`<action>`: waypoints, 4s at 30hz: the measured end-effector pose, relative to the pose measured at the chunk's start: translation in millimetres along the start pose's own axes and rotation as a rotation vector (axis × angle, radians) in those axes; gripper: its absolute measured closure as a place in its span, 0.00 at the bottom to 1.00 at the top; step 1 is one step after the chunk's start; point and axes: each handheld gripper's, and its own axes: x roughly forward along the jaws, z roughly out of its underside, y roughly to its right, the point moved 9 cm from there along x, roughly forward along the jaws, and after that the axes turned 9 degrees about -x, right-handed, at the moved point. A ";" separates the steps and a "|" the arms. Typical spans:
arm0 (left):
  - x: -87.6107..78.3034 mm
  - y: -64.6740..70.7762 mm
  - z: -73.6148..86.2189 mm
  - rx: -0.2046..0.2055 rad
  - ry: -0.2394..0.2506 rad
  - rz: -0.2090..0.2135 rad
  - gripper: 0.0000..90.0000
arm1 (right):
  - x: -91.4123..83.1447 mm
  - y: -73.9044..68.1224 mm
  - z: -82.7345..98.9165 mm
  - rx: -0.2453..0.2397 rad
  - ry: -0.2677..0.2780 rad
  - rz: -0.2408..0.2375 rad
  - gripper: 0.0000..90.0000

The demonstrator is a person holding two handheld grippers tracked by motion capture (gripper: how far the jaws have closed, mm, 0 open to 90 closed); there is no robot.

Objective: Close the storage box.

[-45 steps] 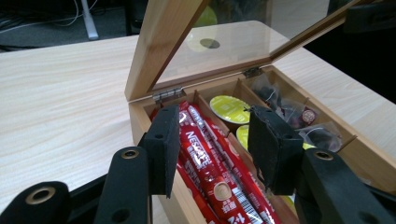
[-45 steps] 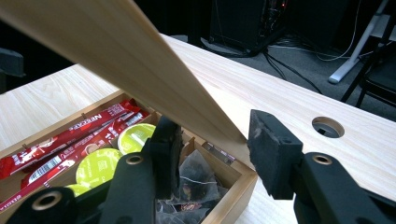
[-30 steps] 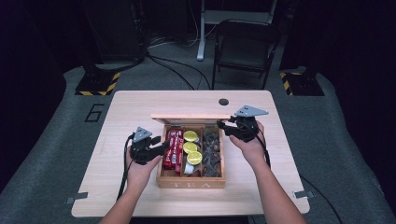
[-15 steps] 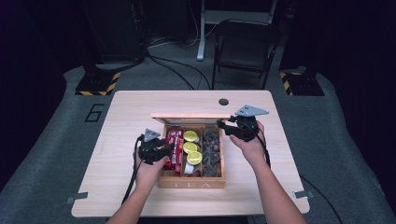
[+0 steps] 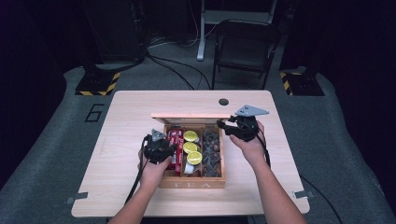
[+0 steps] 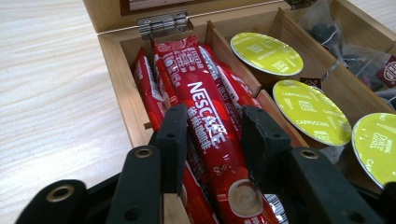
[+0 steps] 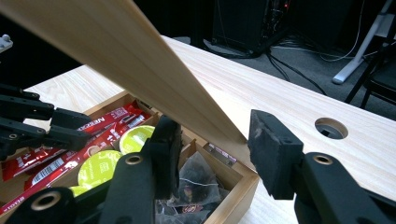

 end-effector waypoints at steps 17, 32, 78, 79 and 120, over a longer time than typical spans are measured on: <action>-9.2 -1.7 -6.2 -0.014 0.034 -0.010 0.91 | 0.0 0.0 0.0 0.000 0.001 0.000 0.60; -29.9 -19.9 -9.5 -0.031 0.054 -0.029 0.91 | -0.1 -0.1 0.0 -0.001 -0.001 0.001 0.60; -90.9 -121.6 -8.0 -0.119 0.116 -0.179 0.91 | -0.3 -0.7 0.4 -0.004 -0.002 0.008 0.60; -92.2 -123.0 -6.1 -0.121 0.108 -0.179 0.91 | -0.3 -0.7 0.4 -0.003 -0.002 0.008 0.60; -61.5 -166.4 55.8 -0.186 -0.002 -0.234 0.91 | -1.4 -3.1 2.8 -0.015 -0.003 0.010 0.60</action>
